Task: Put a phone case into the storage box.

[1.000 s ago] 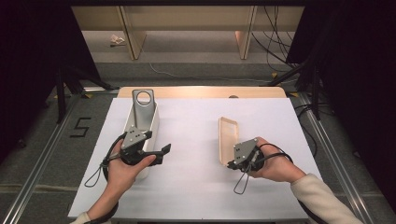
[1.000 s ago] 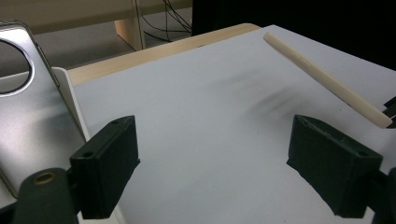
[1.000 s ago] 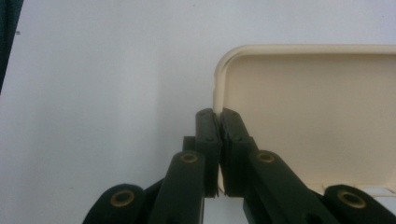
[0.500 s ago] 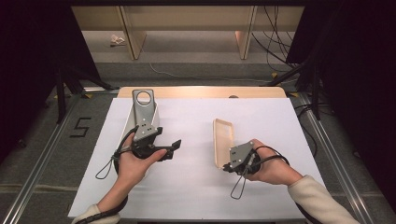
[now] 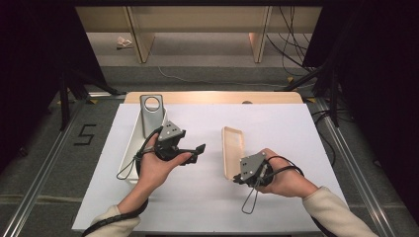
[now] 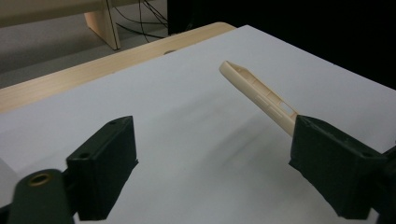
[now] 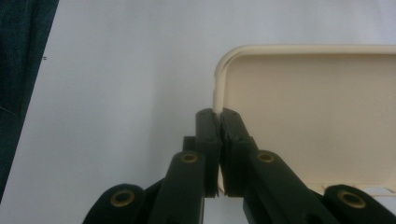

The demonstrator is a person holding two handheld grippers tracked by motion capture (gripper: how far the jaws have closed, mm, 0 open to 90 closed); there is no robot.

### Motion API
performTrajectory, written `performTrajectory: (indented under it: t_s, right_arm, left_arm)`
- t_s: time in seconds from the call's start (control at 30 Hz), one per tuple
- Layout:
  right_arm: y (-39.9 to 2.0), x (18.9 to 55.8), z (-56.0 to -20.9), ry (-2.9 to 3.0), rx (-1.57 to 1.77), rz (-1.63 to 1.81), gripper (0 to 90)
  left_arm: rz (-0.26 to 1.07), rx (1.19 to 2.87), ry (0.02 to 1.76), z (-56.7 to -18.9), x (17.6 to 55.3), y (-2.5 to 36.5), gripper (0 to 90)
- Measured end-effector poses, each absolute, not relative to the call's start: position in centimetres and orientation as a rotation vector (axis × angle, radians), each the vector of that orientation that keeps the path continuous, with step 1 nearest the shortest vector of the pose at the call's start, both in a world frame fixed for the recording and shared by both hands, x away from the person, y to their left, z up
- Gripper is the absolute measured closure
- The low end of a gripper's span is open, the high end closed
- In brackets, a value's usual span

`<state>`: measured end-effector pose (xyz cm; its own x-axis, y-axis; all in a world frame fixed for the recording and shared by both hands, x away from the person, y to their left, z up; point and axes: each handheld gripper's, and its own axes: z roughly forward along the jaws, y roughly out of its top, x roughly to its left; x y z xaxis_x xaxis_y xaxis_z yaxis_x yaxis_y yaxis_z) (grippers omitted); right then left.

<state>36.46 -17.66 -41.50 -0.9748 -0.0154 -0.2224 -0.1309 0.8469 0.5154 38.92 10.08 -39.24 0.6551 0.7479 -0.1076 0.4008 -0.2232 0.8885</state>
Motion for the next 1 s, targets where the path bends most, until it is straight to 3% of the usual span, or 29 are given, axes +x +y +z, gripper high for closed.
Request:
performTrajectory:
  t_s: [0.23,0.53,0.77,1.0]
  right_arm:
    - [-17.4,36.4,-41.5,2.817,-0.122,0.814,88.0]
    - [-17.1,36.2,-41.6,2.816,-0.129,0.81,88.0]
    - [-16.9,36.1,-41.5,2.815,-0.138,0.805,88.0]
    - [-16.8,36.1,-41.6,2.815,-0.145,0.799,88.0]
  left_arm:
    - [0.412,1.87,0.912,-39.2,39.7,8.8,7.6]
    - [0.409,1.916,0.911,-38.9,40.8,6.7,5.6]
    - [0.39,1.924,0.931,-38.7,41.8,5.2,7.0]
    - [0.362,1.928,0.963,-38.6,42.9,4.0,14.6]
